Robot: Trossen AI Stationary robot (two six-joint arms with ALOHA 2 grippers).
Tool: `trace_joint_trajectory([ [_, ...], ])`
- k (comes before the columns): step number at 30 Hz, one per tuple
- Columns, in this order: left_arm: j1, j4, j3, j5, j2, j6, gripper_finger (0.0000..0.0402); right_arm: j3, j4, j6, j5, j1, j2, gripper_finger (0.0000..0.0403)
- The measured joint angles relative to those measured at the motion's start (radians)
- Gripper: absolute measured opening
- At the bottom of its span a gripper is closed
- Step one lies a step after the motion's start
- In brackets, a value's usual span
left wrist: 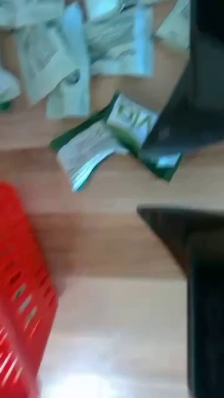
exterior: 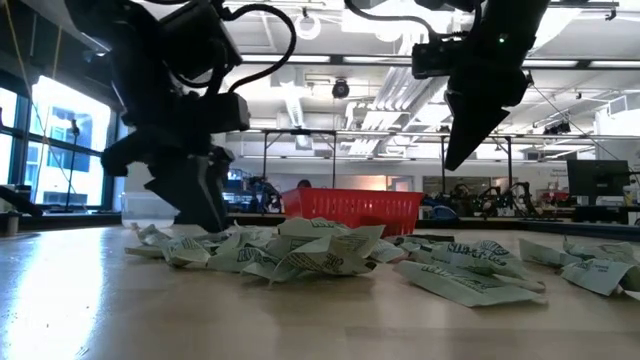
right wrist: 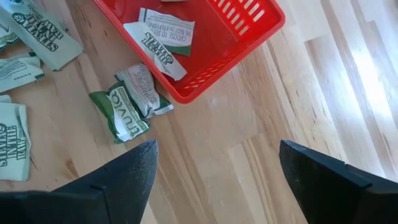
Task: Pick and place items into bin
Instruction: Put the white truvia packet into the red bin
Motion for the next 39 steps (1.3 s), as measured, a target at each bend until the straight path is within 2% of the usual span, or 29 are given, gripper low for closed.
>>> trace_joint_trajectory([
  [3, 0.000, 0.005, 0.000, 0.013, 0.000, 0.000, 0.0276, 0.000, -0.006, 0.002, -0.002, 0.000, 0.000, 0.0326],
  [5, 0.000, 0.004, 0.000, 0.062, 0.000, 0.000, 0.0322, 0.000, -0.009, 0.003, -0.002, 0.000, 0.000, 0.0327],
  [7, 0.000, -0.001, 0.000, 0.120, 0.000, 0.000, 0.0349, 0.000, -0.009, 0.003, -0.003, 0.000, 0.000, 0.0327],
  [10, -0.008, -0.004, 0.000, 0.145, 0.015, 0.001, 0.0353, 0.000, -0.009, 0.003, -0.003, 0.000, 0.000, 0.0326],
  [13, -0.009, 0.012, 0.000, 0.151, 0.035, 0.037, 0.0326, 0.000, -0.012, 0.012, -0.003, 0.000, 0.001, 0.0326],
  [18, -0.008, 0.029, 0.004, 0.136, 0.072, 0.071, 0.0259, 0.000, -0.023, 0.040, -0.007, -0.005, 0.001, 0.0326],
  [27, -0.007, 0.011, 0.017, 0.128, 0.064, 0.116, 0.0094, 0.001, -0.043, 0.048, -0.007, -0.005, 0.000, 0.0327],
  [30, -0.005, -0.098, 0.063, 0.087, 0.039, 0.139, 0.0042, 0.001, -0.051, 0.060, 0.005, -0.005, -0.002, 0.0324],
  [35, 0.015, -0.309, 0.195, -0.014, -0.009, 0.209, 0.0032, 0.001, -0.057, 0.063, 0.046, -0.005, -0.002, 0.0323],
  [39, 0.084, -0.291, 0.277, -0.005, -0.020, 0.238, 0.0038, 0.001, -0.059, 0.059, 0.074, -0.005, -0.002, 0.0323],
])
